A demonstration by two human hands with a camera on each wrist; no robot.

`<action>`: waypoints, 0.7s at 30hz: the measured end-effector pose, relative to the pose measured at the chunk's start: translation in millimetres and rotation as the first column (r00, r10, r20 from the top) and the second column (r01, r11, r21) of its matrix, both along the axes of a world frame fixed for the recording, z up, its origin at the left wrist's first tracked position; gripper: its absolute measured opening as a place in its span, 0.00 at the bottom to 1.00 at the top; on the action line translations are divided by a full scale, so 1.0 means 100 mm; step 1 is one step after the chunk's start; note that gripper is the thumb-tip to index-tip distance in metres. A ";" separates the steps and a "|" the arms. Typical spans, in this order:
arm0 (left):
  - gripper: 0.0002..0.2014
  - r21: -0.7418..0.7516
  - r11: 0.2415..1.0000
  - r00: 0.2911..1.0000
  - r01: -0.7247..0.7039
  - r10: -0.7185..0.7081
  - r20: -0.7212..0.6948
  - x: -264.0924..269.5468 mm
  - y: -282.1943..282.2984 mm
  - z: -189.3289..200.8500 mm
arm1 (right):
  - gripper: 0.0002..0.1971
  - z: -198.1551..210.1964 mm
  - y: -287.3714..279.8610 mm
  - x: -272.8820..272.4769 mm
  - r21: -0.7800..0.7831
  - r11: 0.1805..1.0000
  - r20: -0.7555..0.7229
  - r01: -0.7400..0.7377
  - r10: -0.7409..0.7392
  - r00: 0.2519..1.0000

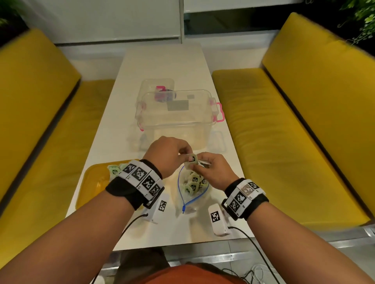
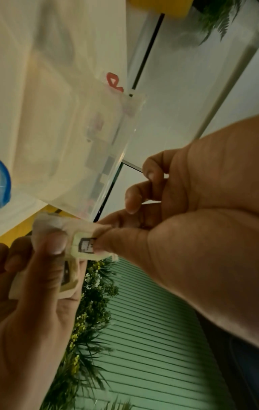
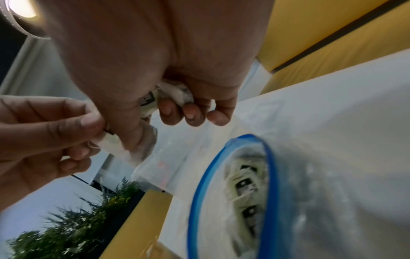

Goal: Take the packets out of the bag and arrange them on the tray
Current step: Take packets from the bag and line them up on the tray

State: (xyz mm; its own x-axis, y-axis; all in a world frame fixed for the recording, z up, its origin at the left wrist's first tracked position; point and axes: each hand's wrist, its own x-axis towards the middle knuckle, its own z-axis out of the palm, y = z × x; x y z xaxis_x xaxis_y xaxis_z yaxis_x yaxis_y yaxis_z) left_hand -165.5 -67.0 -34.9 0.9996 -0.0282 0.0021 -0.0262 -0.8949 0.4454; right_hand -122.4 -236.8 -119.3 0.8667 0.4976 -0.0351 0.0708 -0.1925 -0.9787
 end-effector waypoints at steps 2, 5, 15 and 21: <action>0.05 0.030 1.000 1.000 -0.011 0.010 0.011 -0.03 0.07 0.06 | 0.06 0.03 0.11 -0.01 0.014 1.000 -0.009 -0.025 0.025 1.000; 0.05 0.049 0.999 1.000 -0.022 0.022 0.005 -0.09 0.19 0.10 | 0.06 0.10 0.25 -0.04 -0.019 0.999 0.052 -0.040 0.041 0.998; 0.05 0.013 0.996 0.994 -0.089 0.090 -0.060 -0.21 0.76 0.22 | 0.05 0.15 0.75 -0.03 -0.054 0.986 0.068 -0.159 0.163 0.984; 0.02 0.027 0.987 0.981 -0.158 0.160 -0.106 -0.30 1.21 0.27 | 0.07 0.19 1.13 0.01 -0.074 0.969 0.073 -0.236 0.242 0.968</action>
State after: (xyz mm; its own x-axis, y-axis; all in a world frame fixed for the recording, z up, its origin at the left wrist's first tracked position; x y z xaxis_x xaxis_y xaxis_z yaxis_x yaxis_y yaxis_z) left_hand -195.4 53.9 -7.8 0.9857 0.1321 -0.1049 0.1644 -0.8918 0.4215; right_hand -121.4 -123.8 -100.4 0.7241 0.6896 -0.0090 0.2004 -0.2229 -0.9540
